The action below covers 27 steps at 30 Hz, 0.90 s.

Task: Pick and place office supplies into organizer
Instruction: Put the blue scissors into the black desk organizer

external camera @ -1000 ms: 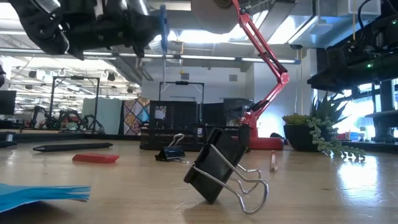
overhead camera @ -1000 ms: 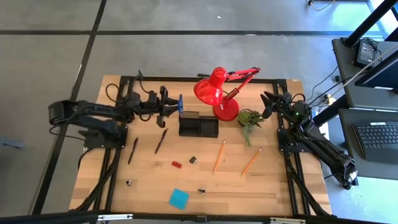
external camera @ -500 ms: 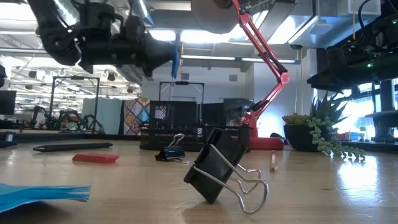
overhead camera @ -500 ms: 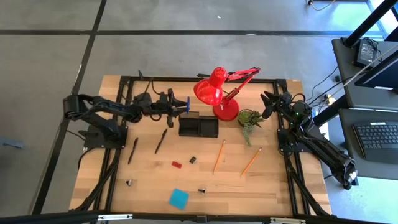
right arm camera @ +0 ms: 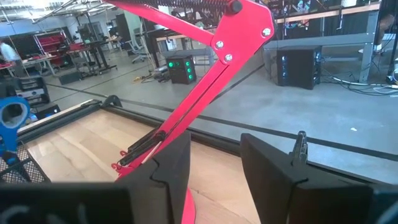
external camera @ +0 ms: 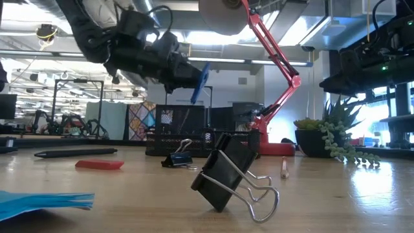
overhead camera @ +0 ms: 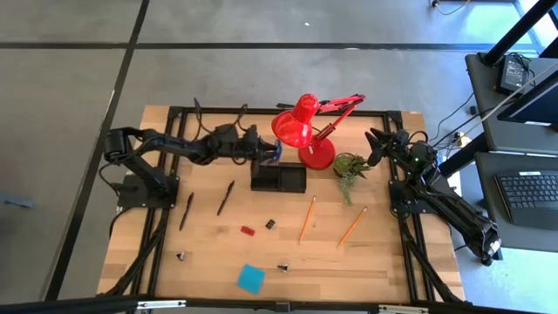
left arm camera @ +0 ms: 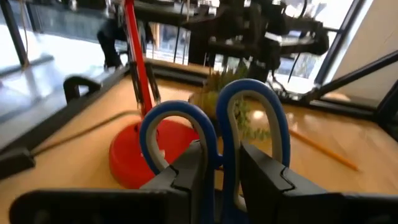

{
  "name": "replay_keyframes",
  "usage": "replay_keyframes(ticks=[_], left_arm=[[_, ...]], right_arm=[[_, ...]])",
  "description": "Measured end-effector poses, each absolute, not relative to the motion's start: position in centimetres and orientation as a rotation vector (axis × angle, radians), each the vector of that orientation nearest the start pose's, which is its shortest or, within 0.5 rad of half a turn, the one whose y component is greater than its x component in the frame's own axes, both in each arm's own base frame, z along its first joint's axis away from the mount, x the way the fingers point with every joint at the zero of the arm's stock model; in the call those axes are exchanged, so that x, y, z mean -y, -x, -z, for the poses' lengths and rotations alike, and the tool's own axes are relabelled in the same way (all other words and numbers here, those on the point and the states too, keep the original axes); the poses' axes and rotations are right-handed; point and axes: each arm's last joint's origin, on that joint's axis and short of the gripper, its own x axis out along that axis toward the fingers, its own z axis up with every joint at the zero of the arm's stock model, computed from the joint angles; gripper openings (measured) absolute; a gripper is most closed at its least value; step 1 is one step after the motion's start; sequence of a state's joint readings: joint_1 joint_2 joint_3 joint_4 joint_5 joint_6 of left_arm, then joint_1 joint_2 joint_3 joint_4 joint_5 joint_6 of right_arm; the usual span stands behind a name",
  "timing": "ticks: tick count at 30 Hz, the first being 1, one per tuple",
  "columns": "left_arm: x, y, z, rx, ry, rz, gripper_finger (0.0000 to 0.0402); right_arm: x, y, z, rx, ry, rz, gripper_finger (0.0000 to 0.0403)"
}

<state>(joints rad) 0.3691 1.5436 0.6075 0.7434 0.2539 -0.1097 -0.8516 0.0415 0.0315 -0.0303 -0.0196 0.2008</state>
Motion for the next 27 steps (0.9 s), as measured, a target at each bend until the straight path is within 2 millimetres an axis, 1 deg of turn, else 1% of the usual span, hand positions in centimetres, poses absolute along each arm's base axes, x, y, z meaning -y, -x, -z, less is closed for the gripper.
replay_keyframes(ticks=[3, 8, 27], left_arm=[[-10.28, -28.57, -18.70, -0.237, 0.186, -0.131, 0.0084], [-10.51, -28.60, -18.25, -0.329, 0.178, -0.209, 0.0080], [-10.50, -28.57, -18.19, -0.340, 0.160, -0.207, 0.0116]], right_arm=[[7.37, -6.53, -16.74, 0.040, -0.210, 0.834, 0.0145], [7.37, -6.52, -16.70, 0.036, -0.212, 0.834, 0.0145], [7.37, -6.52, -16.70, 0.036, -0.211, 0.834, 0.0145]])
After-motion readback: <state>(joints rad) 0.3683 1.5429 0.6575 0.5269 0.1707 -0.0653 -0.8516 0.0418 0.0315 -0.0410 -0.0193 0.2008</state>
